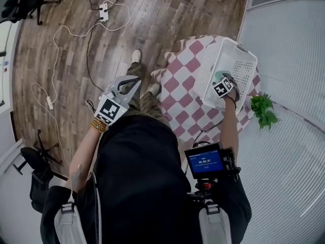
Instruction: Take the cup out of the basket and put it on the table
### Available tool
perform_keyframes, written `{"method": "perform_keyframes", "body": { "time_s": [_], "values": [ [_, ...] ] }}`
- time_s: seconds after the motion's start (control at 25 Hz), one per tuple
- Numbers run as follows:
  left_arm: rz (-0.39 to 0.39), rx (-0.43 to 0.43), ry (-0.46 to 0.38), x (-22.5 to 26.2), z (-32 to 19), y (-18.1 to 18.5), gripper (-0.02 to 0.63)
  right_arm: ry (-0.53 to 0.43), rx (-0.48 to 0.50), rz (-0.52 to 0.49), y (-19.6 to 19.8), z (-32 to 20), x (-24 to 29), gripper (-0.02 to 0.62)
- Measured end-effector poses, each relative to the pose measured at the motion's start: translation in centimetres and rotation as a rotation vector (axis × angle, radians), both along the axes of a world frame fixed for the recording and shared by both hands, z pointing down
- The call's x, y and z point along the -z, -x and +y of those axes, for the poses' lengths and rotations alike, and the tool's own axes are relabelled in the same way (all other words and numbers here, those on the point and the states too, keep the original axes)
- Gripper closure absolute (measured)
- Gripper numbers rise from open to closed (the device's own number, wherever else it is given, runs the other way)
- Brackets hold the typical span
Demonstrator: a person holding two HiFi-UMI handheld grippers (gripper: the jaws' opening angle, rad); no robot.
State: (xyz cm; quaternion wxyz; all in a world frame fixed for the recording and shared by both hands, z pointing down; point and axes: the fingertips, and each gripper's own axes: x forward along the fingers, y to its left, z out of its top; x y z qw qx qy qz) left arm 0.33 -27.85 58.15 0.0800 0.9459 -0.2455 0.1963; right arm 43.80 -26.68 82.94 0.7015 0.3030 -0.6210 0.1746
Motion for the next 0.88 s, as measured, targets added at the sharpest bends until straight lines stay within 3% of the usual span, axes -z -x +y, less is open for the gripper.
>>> {"method": "perform_keyframes", "body": {
  "time_s": [0.28,0.32,0.36,0.4,0.52,0.88],
  "values": [
    [0.01,0.017,-0.012,0.1,0.2,-0.2,0.601,0.029,0.043,-0.016,0.9,-0.2,-0.7,0.317],
    [0.007,0.015,-0.012,0.1,0.2,-0.2,0.601,0.044,0.054,-0.016,1.1,0.0,-1.0,0.399],
    [0.007,0.013,-0.012,0.1,0.1,-0.2,0.601,0.058,0.06,-0.018,1.3,0.2,-1.2,0.527],
    [0.007,0.01,-0.013,0.1,0.0,-0.3,0.601,0.064,0.053,-0.026,1.4,0.3,-1.2,0.543],
    [0.003,0.008,-0.015,0.0,-0.3,-0.3,0.601,0.03,-0.01,-0.068,1.6,-0.2,-0.7,0.56],
    [-0.001,-0.013,-0.025,0.3,-0.9,-0.7,0.601,-0.018,-0.065,-0.118,2.3,-0.1,-0.3,0.572]
  ]
}}
